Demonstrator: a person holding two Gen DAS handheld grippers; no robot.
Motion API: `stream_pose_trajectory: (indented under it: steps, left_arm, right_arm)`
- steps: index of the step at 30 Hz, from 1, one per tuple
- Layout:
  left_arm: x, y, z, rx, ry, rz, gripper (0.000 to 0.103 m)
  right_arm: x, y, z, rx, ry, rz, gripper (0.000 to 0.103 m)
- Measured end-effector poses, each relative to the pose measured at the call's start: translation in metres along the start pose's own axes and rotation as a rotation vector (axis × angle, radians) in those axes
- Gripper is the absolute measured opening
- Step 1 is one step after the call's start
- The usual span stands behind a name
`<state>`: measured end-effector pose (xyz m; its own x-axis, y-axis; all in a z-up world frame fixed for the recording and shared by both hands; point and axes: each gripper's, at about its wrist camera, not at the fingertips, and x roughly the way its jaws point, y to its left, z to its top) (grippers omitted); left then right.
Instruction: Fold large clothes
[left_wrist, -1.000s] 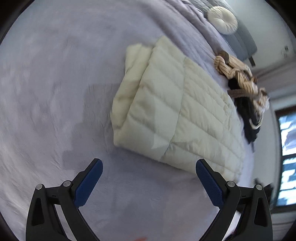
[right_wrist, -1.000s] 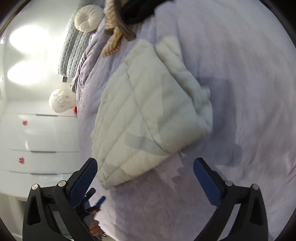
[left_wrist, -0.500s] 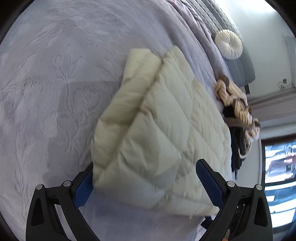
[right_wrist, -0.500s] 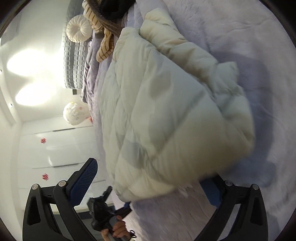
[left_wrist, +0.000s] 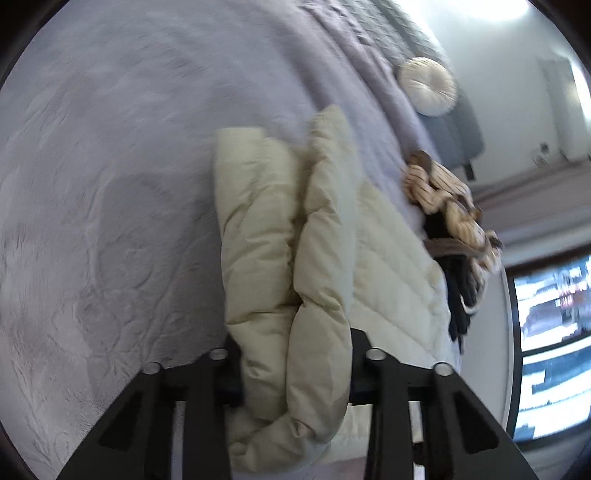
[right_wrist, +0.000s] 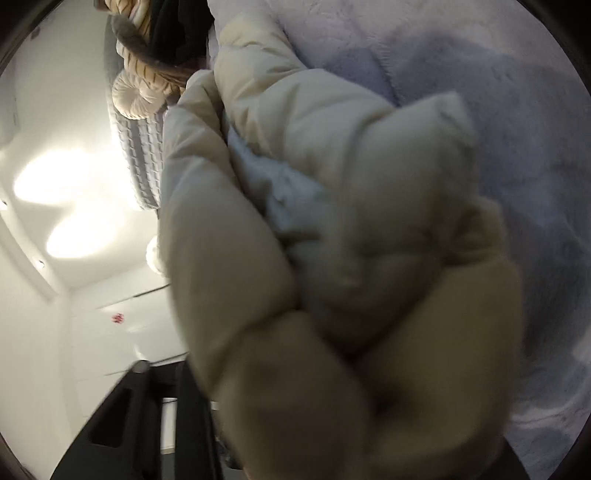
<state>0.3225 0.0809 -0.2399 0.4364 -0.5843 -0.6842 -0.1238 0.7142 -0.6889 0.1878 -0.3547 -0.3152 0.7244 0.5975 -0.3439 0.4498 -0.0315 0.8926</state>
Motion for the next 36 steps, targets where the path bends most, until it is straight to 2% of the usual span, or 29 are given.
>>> stream_pose_trajectory:
  steps: [2, 8, 11, 18, 27, 28, 33, 35, 36]
  left_arm:
    - [-0.005, -0.011, 0.004, 0.034, -0.001, -0.018, 0.031]
    - [-0.028, -0.031, 0.004, 0.08, 0.02, -0.064, 0.031]
    - [-0.047, -0.031, -0.009, 0.113, 0.046, -0.065, 0.031]
    - [-0.091, -0.026, -0.05, 0.172, 0.127, -0.06, 0.031]
    - [-0.132, 0.01, -0.108, 0.192, 0.238, 0.029, 0.031]
    - [-0.135, 0.014, -0.115, 0.207, 0.253, 0.056, 0.031]
    - [-0.128, 0.033, -0.134, 0.226, 0.314, 0.137, 0.031]
    - [-0.126, 0.037, -0.137, 0.219, 0.325, 0.155, 0.033]
    - [-0.127, 0.039, -0.138, 0.211, 0.33, 0.168, 0.038]
  right_arm:
    - [-0.002, 0.004, -0.003, -0.016, -0.004, 0.018, 0.03]
    - [-0.011, 0.015, -0.018, -0.04, -0.002, 0.045, 0.028]
    - [-0.015, 0.025, -0.029, -0.04, -0.005, 0.048, 0.028]
    - [-0.037, 0.019, -0.06, -0.016, 0.007, 0.048, 0.028]
    - [-0.059, -0.024, -0.102, 0.07, 0.014, 0.052, 0.028]
    - [-0.059, -0.029, -0.103, 0.077, 0.015, 0.044, 0.028]
    - [-0.042, -0.04, -0.088, 0.09, 0.016, -0.051, 0.029]
    - [-0.037, -0.043, -0.082, 0.094, 0.018, -0.107, 0.036]
    - [-0.034, -0.043, -0.079, 0.094, 0.021, -0.128, 0.037]
